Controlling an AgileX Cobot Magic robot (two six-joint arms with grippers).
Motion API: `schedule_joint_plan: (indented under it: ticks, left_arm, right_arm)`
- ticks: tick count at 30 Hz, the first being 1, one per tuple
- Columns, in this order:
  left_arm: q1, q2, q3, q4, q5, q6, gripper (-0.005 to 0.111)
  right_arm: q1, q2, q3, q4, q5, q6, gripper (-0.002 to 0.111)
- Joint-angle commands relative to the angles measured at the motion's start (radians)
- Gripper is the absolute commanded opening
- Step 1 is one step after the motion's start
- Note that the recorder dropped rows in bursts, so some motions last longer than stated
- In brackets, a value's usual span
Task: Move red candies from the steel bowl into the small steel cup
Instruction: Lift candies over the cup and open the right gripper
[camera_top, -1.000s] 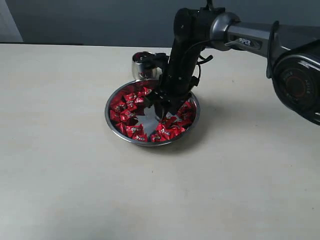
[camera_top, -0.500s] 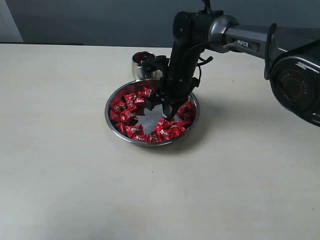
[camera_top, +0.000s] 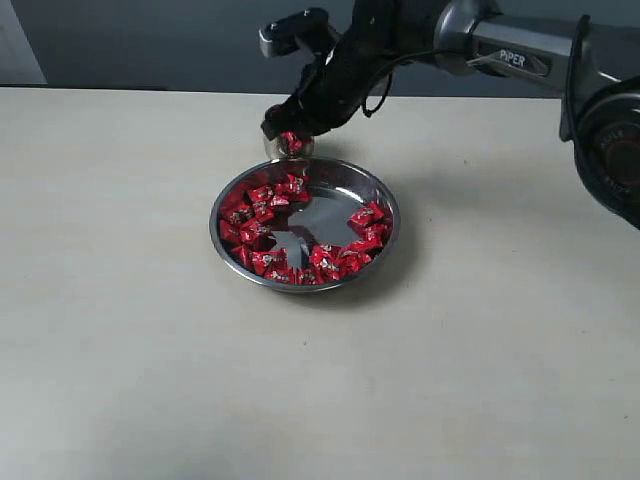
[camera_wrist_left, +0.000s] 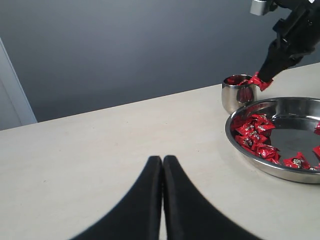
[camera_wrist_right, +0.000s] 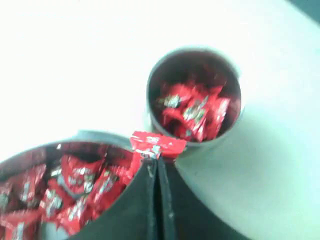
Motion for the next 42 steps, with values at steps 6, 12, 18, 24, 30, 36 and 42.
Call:
schedule_joint_plan:
  ticks: [6,12,18,24,30,36,42]
  left_arm:
    - [0.001,-0.005,0.005,0.0,-0.005,-0.002,0.002]
    - [0.001,-0.005,0.005,0.0,-0.005,-0.002,0.002]
    - [0.001,-0.005,0.005,0.0,-0.005,-0.002,0.002]
    - [0.001,-0.005,0.005,0.0,-0.005,-0.002,0.002]
    - [0.001,-0.005,0.005,0.0,-0.005,-0.002,0.002]
    - [0.001,-0.005,0.005,0.0,-0.005,-0.002,0.002]
    - [0.001,-0.005,0.005,0.0,-0.005,-0.002,0.002]
  right_arm:
    - [-0.004,0.026,0.0,0.006,-0.317,-0.002,-0.001]
    - [-0.004,0.049,0.0,0.011,-0.327,0.0,-0.001]
    - [-0.004,0.051,0.0,0.02,-0.327,0.0,-0.001]
    - [-0.004,0.054,0.0,0.025,-0.324,0.001,0.001]
    - [-0.004,0.054,0.0,0.025,-0.302,0.001,0.033]
    - [-0.004,0.048,0.0,0.029,-0.28,0.023,0.04]
    - [-0.004,-0.016,0.0,0.011,-0.062,0.021,0.04]
